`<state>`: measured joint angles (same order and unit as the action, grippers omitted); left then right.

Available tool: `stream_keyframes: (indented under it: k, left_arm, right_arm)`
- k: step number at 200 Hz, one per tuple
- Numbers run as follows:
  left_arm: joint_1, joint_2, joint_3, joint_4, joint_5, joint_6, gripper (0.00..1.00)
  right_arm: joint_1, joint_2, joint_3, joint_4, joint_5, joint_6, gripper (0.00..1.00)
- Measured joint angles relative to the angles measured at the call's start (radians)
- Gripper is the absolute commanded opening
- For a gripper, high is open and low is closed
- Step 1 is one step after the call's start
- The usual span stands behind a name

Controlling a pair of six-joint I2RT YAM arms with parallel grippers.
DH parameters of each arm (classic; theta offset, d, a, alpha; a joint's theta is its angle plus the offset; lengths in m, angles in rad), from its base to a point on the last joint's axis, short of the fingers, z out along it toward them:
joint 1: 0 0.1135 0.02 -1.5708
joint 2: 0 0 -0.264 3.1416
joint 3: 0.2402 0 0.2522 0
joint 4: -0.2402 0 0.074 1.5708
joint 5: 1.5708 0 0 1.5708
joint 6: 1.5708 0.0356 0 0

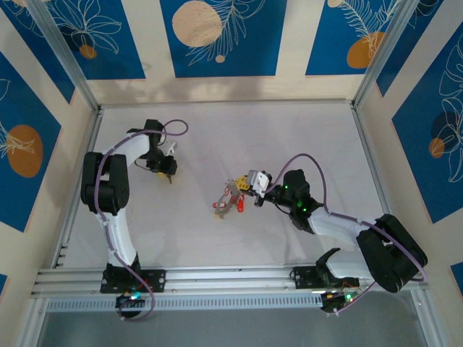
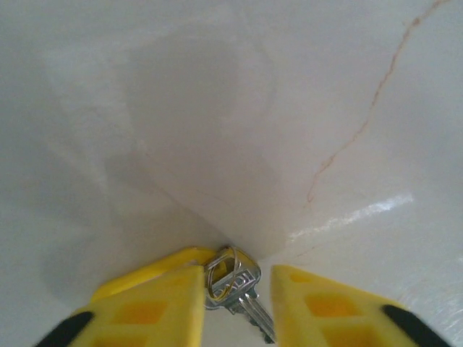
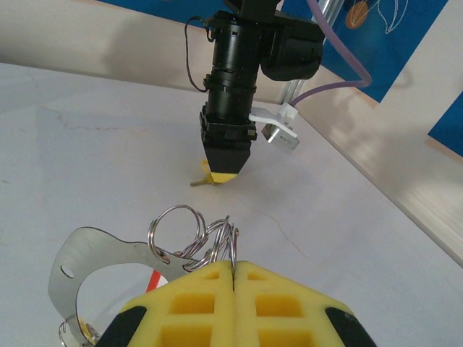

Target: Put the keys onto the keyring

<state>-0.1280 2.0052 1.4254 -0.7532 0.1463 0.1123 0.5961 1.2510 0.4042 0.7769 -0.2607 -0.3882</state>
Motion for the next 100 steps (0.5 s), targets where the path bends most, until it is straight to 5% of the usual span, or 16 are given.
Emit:
stream_keyframes:
  k: [40, 70, 100]
  left_arm:
    - [-0.006, 0.011, 0.001, -0.007, -0.025, 0.031, 0.17]
    - [-0.006, 0.012, 0.003, -0.011, -0.029, 0.058, 0.0]
    - [-0.016, 0.01, 0.004, -0.013, -0.041, 0.08, 0.0]
  right_arm:
    - [0.0, 0.0, -0.001, -0.003, 0.0, 0.0, 0.0]
    - [0.0, -0.003, -0.001, -0.005, 0.0, 0.001, 0.0]
    - [0.0, -0.006, -0.001, -0.008, 0.0, 0.001, 0.0]
